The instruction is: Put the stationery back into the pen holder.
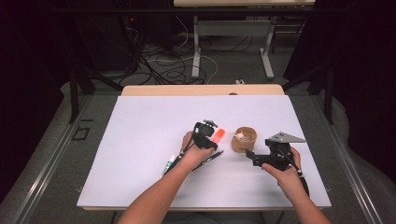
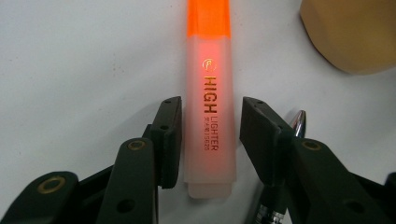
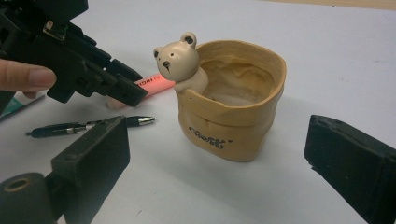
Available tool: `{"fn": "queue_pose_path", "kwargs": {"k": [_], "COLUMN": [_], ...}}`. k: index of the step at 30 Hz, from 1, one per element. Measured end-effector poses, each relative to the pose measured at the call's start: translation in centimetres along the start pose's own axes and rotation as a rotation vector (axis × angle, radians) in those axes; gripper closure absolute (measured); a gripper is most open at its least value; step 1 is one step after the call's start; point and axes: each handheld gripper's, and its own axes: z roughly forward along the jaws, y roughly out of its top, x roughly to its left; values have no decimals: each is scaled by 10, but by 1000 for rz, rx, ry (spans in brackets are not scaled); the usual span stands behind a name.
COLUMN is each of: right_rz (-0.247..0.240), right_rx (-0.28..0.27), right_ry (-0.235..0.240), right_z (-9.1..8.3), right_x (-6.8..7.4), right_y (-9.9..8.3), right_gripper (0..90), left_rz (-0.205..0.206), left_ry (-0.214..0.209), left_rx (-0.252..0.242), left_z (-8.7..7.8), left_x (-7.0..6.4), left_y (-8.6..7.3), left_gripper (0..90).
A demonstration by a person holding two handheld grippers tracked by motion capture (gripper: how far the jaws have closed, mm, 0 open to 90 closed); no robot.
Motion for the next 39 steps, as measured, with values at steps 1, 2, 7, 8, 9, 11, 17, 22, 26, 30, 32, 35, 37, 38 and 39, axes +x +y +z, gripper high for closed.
{"fn": "queue_pose_path", "kwargs": {"k": [1, 2, 7, 8, 9, 11, 17, 22, 26, 30, 32, 35, 37, 38, 39], "right_rz": [1, 0, 2, 4, 1, 1, 4, 5, 5, 5, 4, 6, 4, 3, 5], "right_rx": [0, 0, 1, 1, 3, 1, 2, 3, 3, 3, 7, 5, 4, 1, 1], "right_ry": [1, 2, 1, 3, 2, 2, 2, 2, 2, 2, -2, 0, 1, 3, 5], "right_z": [0, 0, 0, 0, 0, 0, 1, 1, 1, 1, 0, 0, 0, 0, 0], "right_x": [0, 0, -1, -1, -1, -1, -1, -1, -1, -1, -1, -1, -1, -1, -1], "right_y": [0, 0, 0, 0, 0, 0, -1, -1, -1, -1, -1, 0, 0, 0, 0], "right_gripper": [66, 65, 66, 66, 66, 66, 67, 67, 67, 67, 67, 67, 67, 67, 67], "left_rz": [5, 11, 15, 12, 17, 15, 4, 3, 2, 7, 5, 1, -16, -10, -19], "left_ry": [12, 19, 36, 39, 41, 43, 51, 54, 51, 51, 47, 50, 43, 42, 44], "left_rx": [-1, -2, -5, -4, -6, -8, -9, -8, -9, -12, -12, -20, -28, -35, -39], "left_z": [0, 1, 1, 1, 1, 1, 1, 0, 0, 0, 0, -1, -3, -4, -6], "left_x": [-2, -3, -5, -6, -6, -7, -7, -8, -7, -7, -7, -5, -4, -3, -3], "left_y": [0, 0, -1, -1, -1, -1, -2, -2, -2, -2, -3, -3, -3, -3, -3], "left_gripper": [599, 601, 603, 603, 605, 618, 654, 656, 657, 658, 659, 661, 661, 661, 662]}}
